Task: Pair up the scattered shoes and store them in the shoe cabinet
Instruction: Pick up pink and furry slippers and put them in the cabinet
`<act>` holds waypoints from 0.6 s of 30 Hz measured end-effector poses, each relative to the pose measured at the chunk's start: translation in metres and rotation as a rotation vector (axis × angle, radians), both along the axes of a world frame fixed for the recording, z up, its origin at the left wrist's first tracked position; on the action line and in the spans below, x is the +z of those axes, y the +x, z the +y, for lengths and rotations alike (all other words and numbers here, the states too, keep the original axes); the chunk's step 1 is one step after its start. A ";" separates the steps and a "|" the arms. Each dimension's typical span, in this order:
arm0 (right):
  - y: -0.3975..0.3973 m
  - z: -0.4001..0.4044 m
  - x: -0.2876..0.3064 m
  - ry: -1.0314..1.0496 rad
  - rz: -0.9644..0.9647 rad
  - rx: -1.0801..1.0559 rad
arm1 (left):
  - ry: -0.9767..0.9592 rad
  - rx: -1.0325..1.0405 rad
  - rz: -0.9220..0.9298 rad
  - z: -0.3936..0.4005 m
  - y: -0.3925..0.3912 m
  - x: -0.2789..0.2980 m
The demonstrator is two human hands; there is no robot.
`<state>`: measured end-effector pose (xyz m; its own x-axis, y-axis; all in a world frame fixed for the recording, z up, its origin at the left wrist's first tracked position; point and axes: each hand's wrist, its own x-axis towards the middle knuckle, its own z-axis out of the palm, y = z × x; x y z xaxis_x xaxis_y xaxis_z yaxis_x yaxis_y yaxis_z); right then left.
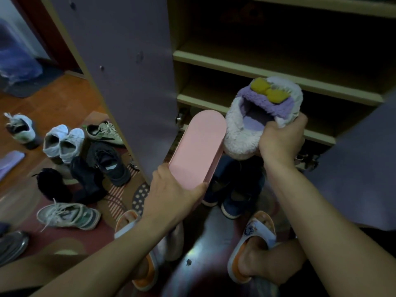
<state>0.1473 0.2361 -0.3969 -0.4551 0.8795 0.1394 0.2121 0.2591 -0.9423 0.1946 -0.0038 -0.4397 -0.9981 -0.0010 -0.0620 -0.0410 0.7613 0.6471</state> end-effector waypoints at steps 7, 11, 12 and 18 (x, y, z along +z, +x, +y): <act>-0.003 0.017 0.007 -0.089 0.159 -0.053 | -0.008 -0.091 -0.005 -0.003 0.001 -0.003; -0.001 0.011 0.001 -0.073 0.099 -0.056 | 0.103 -0.085 0.049 -0.002 0.007 -0.005; 0.001 0.008 0.000 -0.050 0.053 -0.061 | 0.139 -0.069 0.087 -0.002 0.007 -0.004; 0.014 -0.031 -0.014 0.137 -0.109 0.128 | 0.142 -0.028 0.249 0.011 0.011 0.003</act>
